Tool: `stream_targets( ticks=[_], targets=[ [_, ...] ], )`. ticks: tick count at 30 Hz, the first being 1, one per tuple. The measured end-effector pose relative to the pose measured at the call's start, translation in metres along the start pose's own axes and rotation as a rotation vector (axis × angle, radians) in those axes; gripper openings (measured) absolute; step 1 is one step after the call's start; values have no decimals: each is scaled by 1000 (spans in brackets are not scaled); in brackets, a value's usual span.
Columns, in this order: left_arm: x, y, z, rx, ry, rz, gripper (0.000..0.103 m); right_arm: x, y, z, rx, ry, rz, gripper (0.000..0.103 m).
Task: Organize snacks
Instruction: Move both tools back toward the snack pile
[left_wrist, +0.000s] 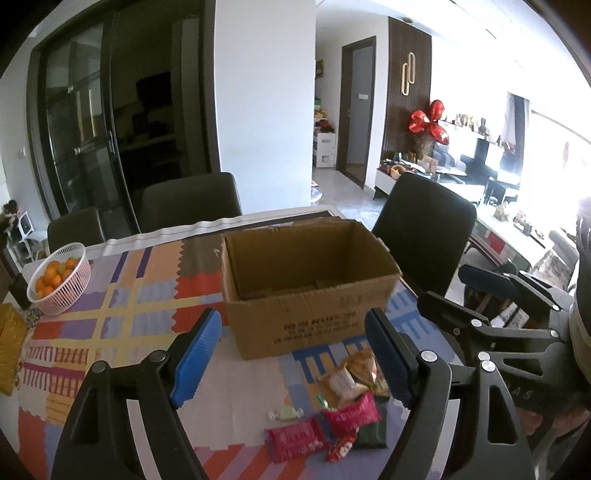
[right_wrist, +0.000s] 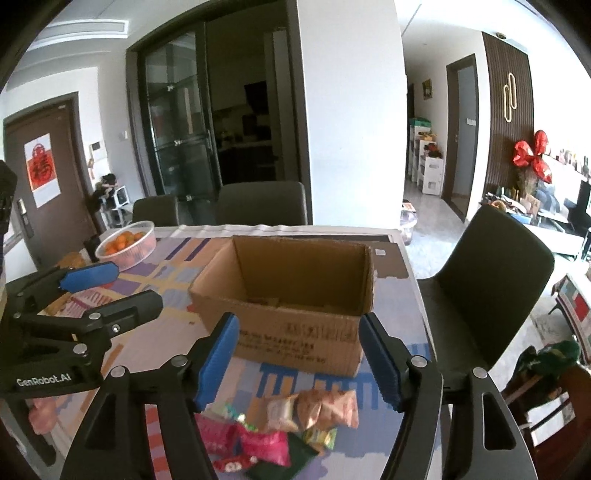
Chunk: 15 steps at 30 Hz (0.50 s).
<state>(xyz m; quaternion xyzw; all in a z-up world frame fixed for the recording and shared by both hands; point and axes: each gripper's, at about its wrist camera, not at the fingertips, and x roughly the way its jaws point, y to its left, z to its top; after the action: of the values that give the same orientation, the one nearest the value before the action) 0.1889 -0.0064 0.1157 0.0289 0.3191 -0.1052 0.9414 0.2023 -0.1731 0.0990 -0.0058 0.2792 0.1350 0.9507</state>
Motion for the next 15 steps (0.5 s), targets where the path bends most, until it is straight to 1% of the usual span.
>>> stream_targets(
  ticks=[5,7,15],
  targets=[
    [-14,-9,-21,35,2,-8,82,-16,4,-16,6,12,31,69],
    [-17,-12,-29,44,12,-17,82,-20,4,-21,6,16,30,69],
    [-22,-21,-58,78,27,-30,82,-30,1,-55,10,43,-13,69]
  ],
)
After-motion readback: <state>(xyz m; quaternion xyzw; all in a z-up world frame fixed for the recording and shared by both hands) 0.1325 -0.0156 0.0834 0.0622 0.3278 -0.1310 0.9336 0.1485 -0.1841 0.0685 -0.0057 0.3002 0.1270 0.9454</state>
